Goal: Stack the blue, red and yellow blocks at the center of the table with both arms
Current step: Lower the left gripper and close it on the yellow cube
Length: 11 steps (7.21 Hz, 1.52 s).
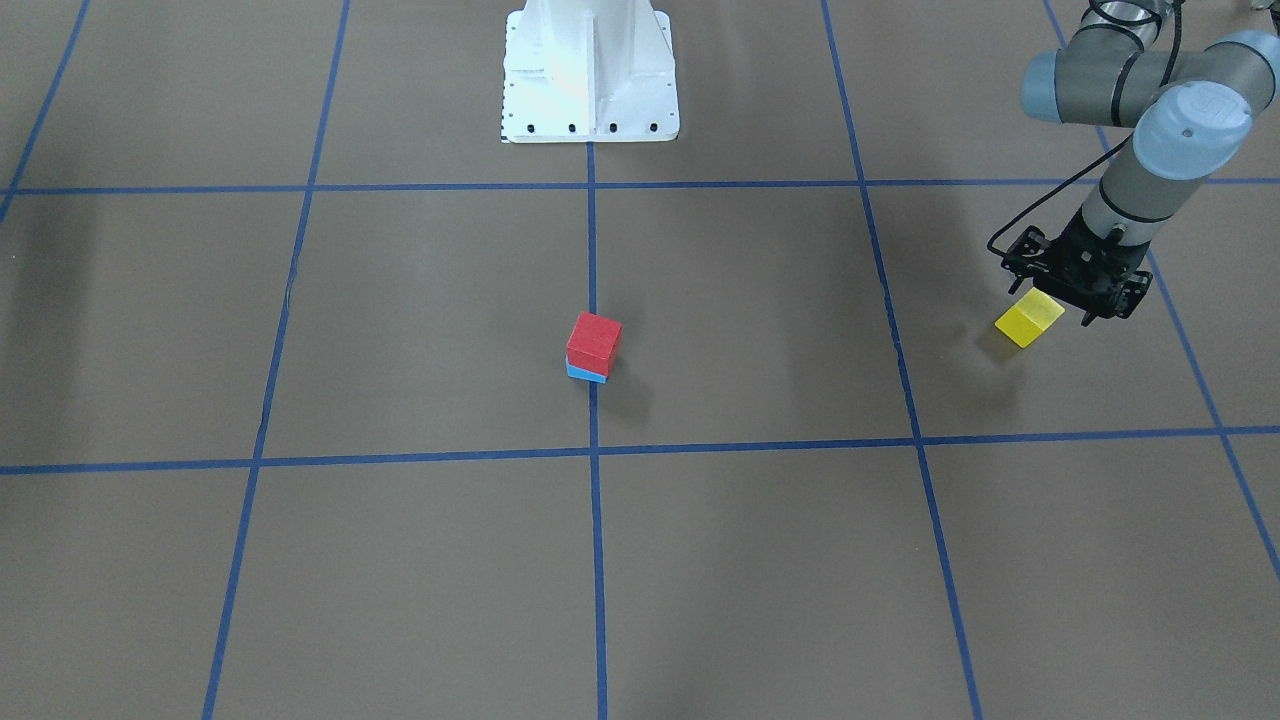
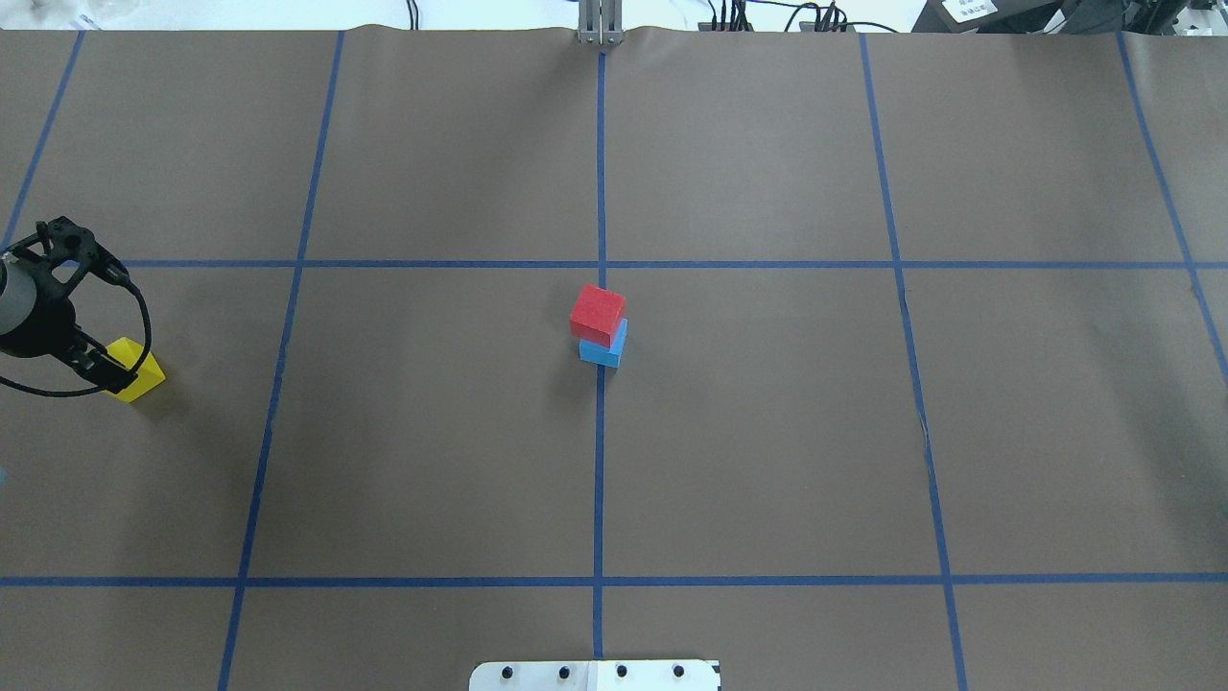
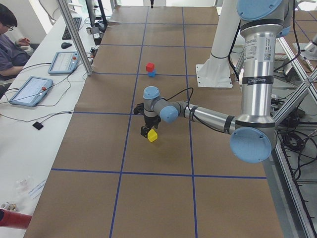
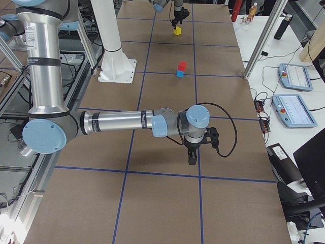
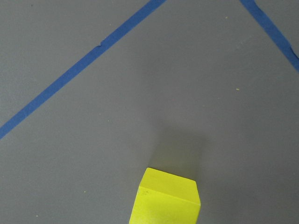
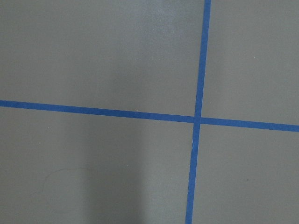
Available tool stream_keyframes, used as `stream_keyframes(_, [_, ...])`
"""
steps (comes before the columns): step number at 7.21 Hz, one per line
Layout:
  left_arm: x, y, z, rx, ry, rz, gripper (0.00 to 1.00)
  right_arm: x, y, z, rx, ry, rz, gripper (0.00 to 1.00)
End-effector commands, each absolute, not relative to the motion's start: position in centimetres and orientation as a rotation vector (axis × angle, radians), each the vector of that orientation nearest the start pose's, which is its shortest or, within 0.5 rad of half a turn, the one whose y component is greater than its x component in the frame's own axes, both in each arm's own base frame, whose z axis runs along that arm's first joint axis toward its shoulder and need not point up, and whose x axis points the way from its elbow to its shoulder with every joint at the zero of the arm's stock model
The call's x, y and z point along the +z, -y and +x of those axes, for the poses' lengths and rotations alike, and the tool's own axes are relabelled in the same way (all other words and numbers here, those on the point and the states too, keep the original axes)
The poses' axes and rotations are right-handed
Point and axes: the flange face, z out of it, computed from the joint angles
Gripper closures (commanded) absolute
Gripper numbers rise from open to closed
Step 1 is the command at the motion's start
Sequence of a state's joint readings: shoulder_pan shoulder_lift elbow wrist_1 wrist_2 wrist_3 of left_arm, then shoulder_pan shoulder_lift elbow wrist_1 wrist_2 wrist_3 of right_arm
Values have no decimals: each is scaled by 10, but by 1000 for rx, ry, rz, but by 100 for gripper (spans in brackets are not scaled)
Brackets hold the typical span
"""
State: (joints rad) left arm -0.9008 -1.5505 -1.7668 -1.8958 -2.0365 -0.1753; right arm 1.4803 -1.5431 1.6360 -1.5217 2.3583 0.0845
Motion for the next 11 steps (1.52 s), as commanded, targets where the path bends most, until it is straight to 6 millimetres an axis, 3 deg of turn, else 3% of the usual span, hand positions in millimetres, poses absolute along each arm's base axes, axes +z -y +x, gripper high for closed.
stream_keyframes(1, [552, 463, 254, 563, -631, 257, 0, 607, 514, 16, -61, 794, 65, 0])
stream_keyframes(7, [574, 457, 268, 587, -631, 241, 0, 609, 513, 17, -60, 788, 62, 0])
stream_keyframes(8, [571, 457, 268, 586, -635, 243, 23, 608, 513, 17, -60, 790, 64, 0])
stream_keyframes(9, [569, 456, 269, 588, -637, 246, 84, 608, 513, 17, -60, 790, 64, 0])
stream_keyframes(10, [569, 456, 269, 588, -637, 246, 100, 608, 513, 17, -62, 790, 64, 0])
stream_keyframes(11, [561, 455, 267, 588, -644, 252, 100, 609, 513, 17, -60, 788, 62, 0])
